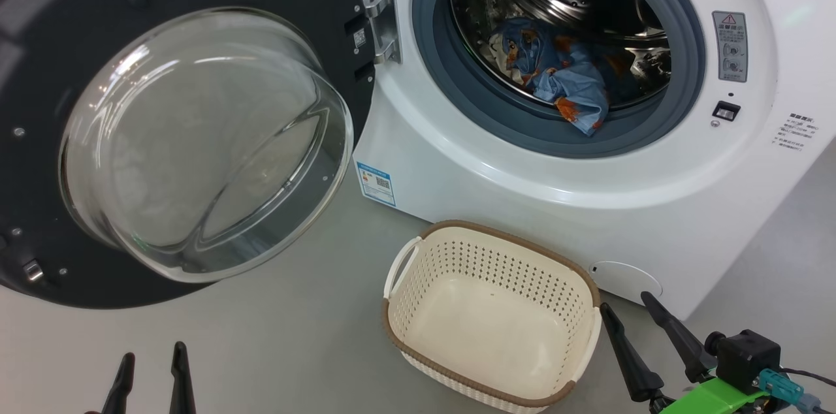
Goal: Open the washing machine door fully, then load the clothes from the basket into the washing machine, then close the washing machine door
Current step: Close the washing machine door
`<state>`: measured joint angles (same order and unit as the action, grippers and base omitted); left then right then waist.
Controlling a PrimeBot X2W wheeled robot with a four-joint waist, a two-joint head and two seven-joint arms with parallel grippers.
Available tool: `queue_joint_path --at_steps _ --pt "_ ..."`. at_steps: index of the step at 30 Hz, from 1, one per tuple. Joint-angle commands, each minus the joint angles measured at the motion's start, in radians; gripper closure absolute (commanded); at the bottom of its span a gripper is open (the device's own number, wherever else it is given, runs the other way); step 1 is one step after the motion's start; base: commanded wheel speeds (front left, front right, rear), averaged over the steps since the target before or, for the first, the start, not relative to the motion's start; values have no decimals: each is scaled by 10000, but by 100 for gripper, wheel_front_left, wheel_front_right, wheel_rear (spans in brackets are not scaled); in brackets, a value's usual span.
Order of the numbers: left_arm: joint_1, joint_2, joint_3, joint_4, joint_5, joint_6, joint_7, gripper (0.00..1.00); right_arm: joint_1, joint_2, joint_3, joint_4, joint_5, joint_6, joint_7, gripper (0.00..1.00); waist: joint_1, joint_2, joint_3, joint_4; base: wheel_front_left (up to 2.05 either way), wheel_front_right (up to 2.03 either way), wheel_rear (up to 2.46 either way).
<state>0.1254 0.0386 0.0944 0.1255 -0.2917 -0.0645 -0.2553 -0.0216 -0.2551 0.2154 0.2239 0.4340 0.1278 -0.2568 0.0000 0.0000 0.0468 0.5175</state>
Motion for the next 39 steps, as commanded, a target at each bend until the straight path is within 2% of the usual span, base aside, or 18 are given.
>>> queue_joint_path --at_steps 1,8,9,10,11,12,13,18,21,24,29,33,39 --pt "-154 116 303 -332 -138 97 -65 0 -315 -159 236 -190 70 29 -49 0 0 0 13 6 0 0 0" --pt "-161 116 387 -706 -460 123 -65 0 -372 -203 301 -164 114 29 -49 0 0 0 6 3 0 0 0" --pt "-197 116 460 -844 -614 92 -65 5 -362 -201 291 -167 117 29 -49 0 0 0 -11 -3 0 0 0" --pt "-231 116 542 -992 -715 29 -65 53 -342 -189 270 -174 117 29 -49 0 0 0 -24 -12 0 0 0" --pt "-292 116 654 -1166 -724 -57 -65 71 -316 -173 236 -187 113 29 -49 0 0 0 -27 -21 0 0 0" --pt "-379 116 826 -1364 -681 -135 -65 97 -277 -156 201 -208 105 29 -49 0 0 0 -26 -28 0 0 0" --pt "-481 127 1008 -1565 -632 -210 -65 100 -233 -135 169 -227 92 29 -49 0 0 0 -24 -36 0 0 0" --pt "-1447 643 2116 -2490 -779 -521 -65 100 -35 -18 -77 -307 33 29 -49 0 0 0 52 -160 0 0 0" --pt "-2304 1160 2871 -2760 -1287 -607 -65 100 63 50 -221 -332 0 29 -49 0 0 0 63 -294 0 0 0" --pt "-3174 1844 3590 -2432 -2140 -646 -65 100 98 103 -295 -355 -16 29 -49 0 0 0 86 -492 0 0 0" --pt "-4423 3324 4128 -825 -3771 -657 -65 100 130 213 -453 -414 -46 29 -49 0 0 0 142 -815 0 0 0" --pt "-5605 4368 4469 997 -5276 -659 196 100 140 268 -529 -439 -68 29 -49 0 0 0 198 -977 0 0 0" --pt "-6953 5950 3827 3690 -6398 -660 1883 100 86 309 -573 -456 -101 29 -49 0 0 0 320 -1145 0 0 0"
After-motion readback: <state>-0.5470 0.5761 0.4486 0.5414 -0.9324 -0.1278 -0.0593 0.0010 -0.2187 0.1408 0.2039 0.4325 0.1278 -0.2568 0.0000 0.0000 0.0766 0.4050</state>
